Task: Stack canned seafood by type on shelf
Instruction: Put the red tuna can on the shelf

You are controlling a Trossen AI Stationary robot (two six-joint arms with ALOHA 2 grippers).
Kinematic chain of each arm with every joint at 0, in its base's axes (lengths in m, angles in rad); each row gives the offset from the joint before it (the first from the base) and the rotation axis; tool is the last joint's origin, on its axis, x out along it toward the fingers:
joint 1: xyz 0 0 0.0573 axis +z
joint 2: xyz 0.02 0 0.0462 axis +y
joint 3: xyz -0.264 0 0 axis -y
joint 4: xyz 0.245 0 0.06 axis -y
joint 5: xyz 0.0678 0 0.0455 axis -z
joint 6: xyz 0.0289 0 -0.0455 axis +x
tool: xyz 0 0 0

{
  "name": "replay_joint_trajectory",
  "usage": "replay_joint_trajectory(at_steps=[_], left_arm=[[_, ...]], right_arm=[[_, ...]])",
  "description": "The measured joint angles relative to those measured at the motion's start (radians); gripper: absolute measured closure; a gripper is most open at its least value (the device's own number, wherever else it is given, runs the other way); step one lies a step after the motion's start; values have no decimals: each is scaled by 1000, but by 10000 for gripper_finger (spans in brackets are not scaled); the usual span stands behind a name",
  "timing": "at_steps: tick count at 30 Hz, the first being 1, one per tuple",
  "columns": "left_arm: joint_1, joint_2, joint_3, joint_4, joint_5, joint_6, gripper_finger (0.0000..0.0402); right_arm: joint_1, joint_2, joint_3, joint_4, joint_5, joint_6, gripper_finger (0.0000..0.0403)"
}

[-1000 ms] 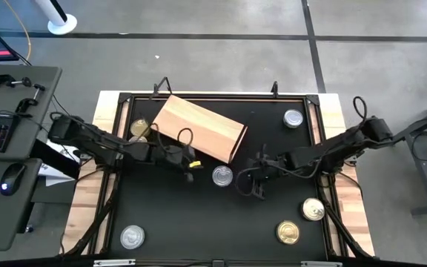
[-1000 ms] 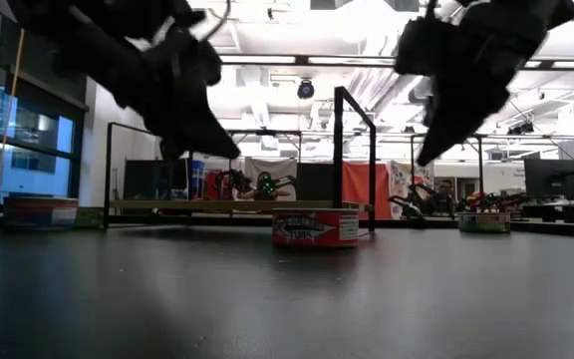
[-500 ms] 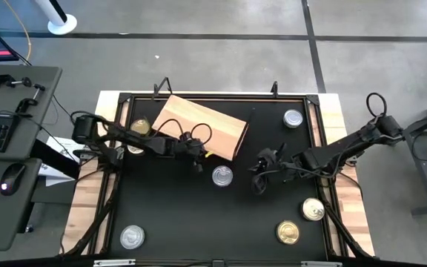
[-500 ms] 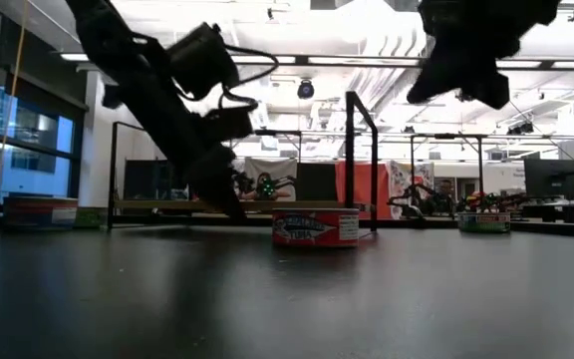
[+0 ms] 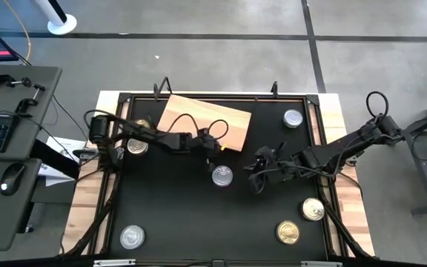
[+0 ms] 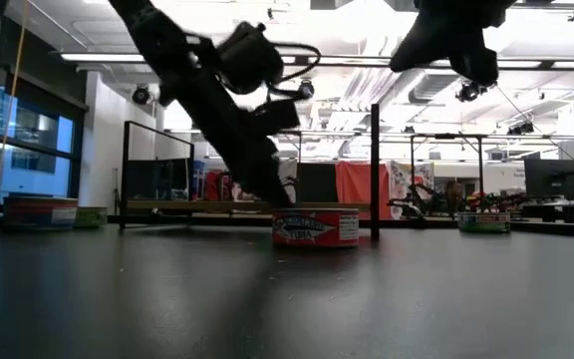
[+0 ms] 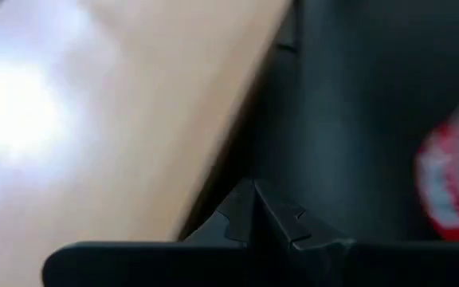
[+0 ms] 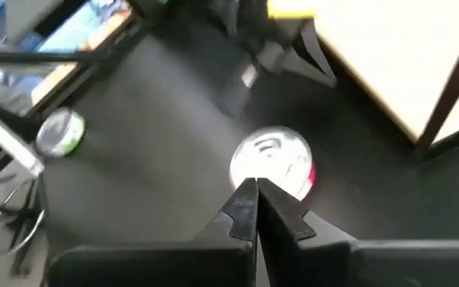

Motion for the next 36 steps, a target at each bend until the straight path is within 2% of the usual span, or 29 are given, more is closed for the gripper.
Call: replay_joint_trajectory(at_steps=[5, 7, 9, 12, 15, 17, 20, 24, 30, 36], left_arm=[[-20, -137, -8, -184, 211, -25, 402], [-35, -207, -46, -169, 256, -61, 401], [-58, -272, -119, -68, 273, -116, 401], [-105, -326, -255, 208, 259, -189, 401], [-149, -320, -347, 416, 173, -211, 401], [-164, -296, -358, 442, 127, -215, 401], [-170, -240, -343, 448, 126, -215, 401], [-174, -145, -295, 449, 133, -184, 401], [-174, -69, -265, 456, 127, -173, 401], [-174, -57, -276, 410, 126, -168, 402]], right_arm=[[-9, 31, -38, -11, -92, 0, 403], [-17, 57, -63, -25, -133, 1, 403], [-25, 91, -98, 6, -178, 1, 403], [-49, 153, -161, 87, -243, 1, 403], [-75, 228, -209, 198, -261, -1, 403], [-95, 284, -214, 286, -262, -3, 403], [-126, 377, -202, 386, -268, -10, 403], [-147, 464, -138, 412, -306, -53, 403], [-144, 479, -110, 401, -285, -60, 403], [-152, 465, -95, 401, -199, -57, 403]])
